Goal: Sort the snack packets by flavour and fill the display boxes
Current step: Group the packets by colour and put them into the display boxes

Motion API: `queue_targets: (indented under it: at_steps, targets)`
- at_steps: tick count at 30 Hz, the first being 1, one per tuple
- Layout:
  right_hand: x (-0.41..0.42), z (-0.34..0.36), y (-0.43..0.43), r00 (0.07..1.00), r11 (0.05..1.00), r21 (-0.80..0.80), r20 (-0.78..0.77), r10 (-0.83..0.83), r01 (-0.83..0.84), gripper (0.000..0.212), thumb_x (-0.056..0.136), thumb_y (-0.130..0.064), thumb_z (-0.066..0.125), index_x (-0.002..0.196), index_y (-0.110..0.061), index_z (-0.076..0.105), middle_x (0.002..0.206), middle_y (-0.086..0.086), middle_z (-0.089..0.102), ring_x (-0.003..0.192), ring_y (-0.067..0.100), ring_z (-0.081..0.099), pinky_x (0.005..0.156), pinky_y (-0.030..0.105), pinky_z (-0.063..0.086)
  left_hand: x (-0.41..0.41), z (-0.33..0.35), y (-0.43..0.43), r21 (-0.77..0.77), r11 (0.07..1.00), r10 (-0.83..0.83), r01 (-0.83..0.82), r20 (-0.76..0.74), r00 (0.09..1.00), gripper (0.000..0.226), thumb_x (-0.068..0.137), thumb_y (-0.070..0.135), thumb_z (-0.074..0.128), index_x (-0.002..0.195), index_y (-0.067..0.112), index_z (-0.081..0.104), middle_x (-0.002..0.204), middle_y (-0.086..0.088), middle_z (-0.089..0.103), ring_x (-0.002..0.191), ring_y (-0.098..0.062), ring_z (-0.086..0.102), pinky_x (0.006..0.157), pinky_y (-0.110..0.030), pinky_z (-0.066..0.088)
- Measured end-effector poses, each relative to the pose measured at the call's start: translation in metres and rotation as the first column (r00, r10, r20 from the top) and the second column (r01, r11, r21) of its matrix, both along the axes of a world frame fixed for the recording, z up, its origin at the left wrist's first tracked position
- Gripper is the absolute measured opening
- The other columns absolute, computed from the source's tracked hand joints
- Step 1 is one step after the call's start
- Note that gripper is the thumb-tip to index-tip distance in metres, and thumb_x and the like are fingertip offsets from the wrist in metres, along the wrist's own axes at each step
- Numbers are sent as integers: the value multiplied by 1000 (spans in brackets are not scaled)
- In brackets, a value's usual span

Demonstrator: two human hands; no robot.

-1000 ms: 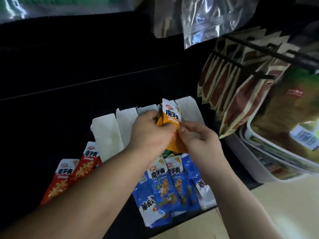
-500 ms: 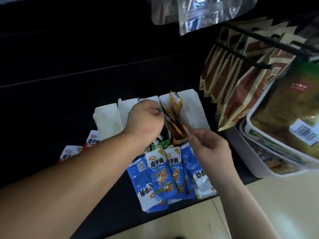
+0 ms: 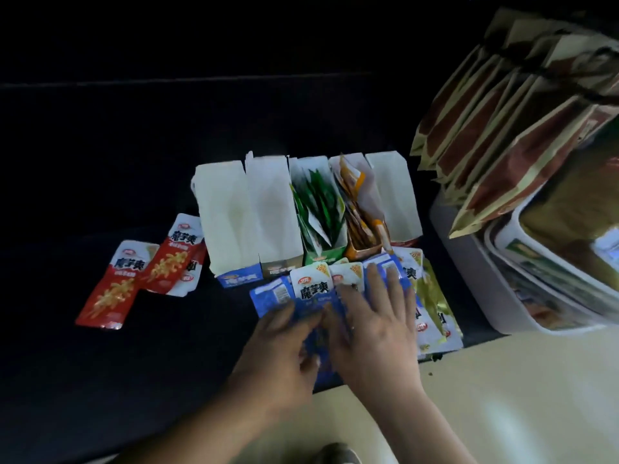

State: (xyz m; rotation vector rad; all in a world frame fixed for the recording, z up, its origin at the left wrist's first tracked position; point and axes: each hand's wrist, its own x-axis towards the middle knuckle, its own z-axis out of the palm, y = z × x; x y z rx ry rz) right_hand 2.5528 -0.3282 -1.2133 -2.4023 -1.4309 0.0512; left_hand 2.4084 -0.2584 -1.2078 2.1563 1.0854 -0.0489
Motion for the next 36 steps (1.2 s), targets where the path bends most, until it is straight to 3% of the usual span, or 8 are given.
queue_targets:
  at_steps: [5,9,14,18,21,28,33,36]
  targets:
    - [4,-2,-5,989,971,-221,-90,-115,93,55,94,-42,37,140,-22,59,155,7,52,155,32,30,127,59,14,0,-26,-10,128,992,-12,20,-63,998,69,102,48,48,158,56,9,171,14,-8,157,-15,-8,126,-33,23]
    - [-16,-11,-15,990,989,-150,-139,-38,17,52,94,-30,41,140,-17,58,147,20,57,145,38,46,120,56,35,-8,-31,-13,137,989,-49,59,-81,996,73,102,50,44,157,57,-3,170,15,-18,157,-14,-16,125,-37,27]
    - [-3,-5,-20,984,995,97,-176,-6,24,43,90,-12,58,132,-17,66,153,13,53,129,35,61,78,45,60,-12,-30,-10,143,988,-46,54,-63,997,71,102,49,47,157,57,4,169,20,-15,157,-10,-14,124,-35,30]
    - [40,-6,-29,994,994,20,-15,-110,110,39,91,-16,61,128,-12,69,149,15,57,146,38,42,116,59,35,-8,-40,-12,181,984,-7,4,21,1000,60,97,46,56,154,51,36,170,14,16,156,-13,9,117,-41,43]
    - [53,-11,-33,986,992,-36,-109,-125,122,38,90,-10,61,127,-12,69,142,12,63,146,34,44,123,61,17,-6,-49,-14,228,974,3,2,-19,1000,57,91,50,57,147,47,47,164,6,36,150,-21,29,100,-45,56]
    - [38,-5,-40,988,993,-62,-124,96,-105,51,92,-26,41,137,-14,61,130,3,70,135,26,57,120,63,31,-4,-56,-21,294,956,8,12,-66,998,56,94,52,48,149,47,40,167,6,29,154,-20,18,97,-46,58]
    - [35,-8,-36,957,980,172,-255,141,-99,47,89,-11,51,134,-14,65,123,-1,70,108,21,68,77,34,58,-3,-47,-17,318,947,-12,48,-114,993,57,83,45,67,138,40,54,156,-3,44,144,-26,33,87,-48,62]
    - [49,-12,-42,977,974,217,-184,109,-67,47,89,-10,48,132,-11,67,135,2,66,128,24,61,98,43,56,11,-32,-19,387,920,-44,68,-70,997,56,81,36,76,134,32,59,160,-8,41,146,-35,37,101,-54,54]
